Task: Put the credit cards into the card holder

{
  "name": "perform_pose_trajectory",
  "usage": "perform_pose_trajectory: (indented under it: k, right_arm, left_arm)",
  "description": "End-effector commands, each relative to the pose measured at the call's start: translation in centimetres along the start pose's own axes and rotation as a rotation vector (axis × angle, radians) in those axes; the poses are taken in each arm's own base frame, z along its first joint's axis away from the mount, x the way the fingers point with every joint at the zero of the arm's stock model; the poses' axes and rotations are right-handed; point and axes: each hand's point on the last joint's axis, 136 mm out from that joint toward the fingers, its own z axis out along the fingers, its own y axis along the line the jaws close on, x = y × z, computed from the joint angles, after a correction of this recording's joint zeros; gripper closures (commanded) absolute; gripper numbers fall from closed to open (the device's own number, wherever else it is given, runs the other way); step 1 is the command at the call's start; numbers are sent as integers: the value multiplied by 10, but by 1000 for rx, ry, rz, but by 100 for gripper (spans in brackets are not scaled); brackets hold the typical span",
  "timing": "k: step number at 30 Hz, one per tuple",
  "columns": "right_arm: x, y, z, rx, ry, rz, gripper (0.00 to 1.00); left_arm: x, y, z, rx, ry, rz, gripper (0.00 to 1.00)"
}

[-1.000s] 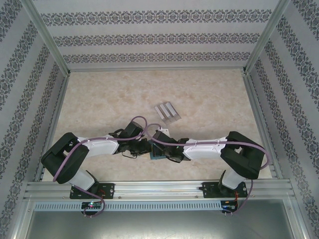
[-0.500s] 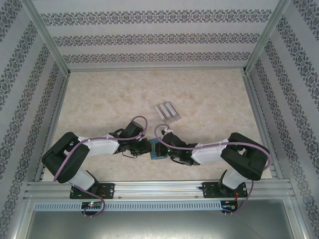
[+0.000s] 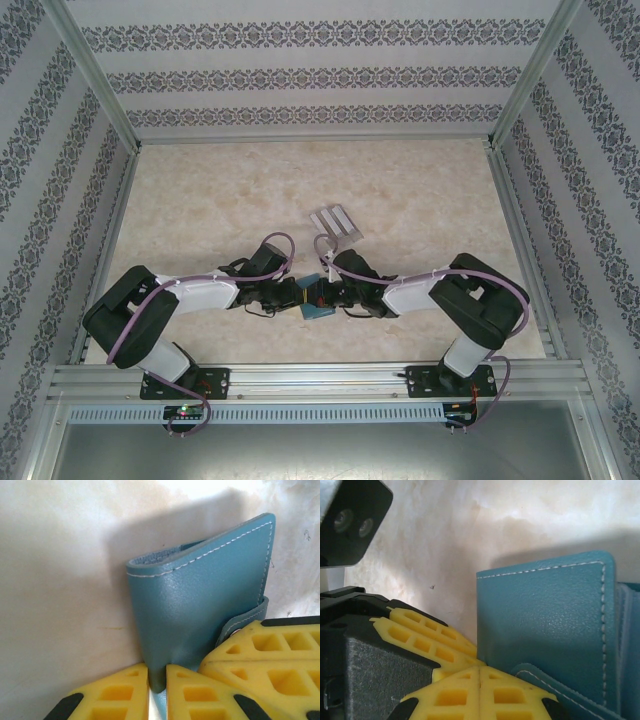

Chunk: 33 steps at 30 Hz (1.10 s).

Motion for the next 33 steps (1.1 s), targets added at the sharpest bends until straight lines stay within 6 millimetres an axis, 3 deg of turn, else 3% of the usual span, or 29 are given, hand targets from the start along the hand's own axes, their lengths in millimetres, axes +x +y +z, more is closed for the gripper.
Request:
perform_pose_trajectory:
  k: [1,10,18,21,24,33]
  right_arm:
    - [18,-11,-7,41,100,55,100]
    - [-9,-9,-34,99,15,4,100]
    - [-17,4,-32,120,27,-38,100]
    - [-16,-11,-44,305,27,-104,86]
    - [-10,-15,-49,377,53,-132,77]
    - [0,-22,-30,539,157,-185,74]
  left_arm:
    - [22,41,5,-151,56,-47,85]
    - [20,38,-3,-147,26,-38,85]
    - [20,41,-7,-146,6,-38,84]
    - [20,37,-9,-130,5,-32,80]
    - [18,32,-16,-116,-12,-31,77]
    - [9,29,-33,-115,-54,-18,74]
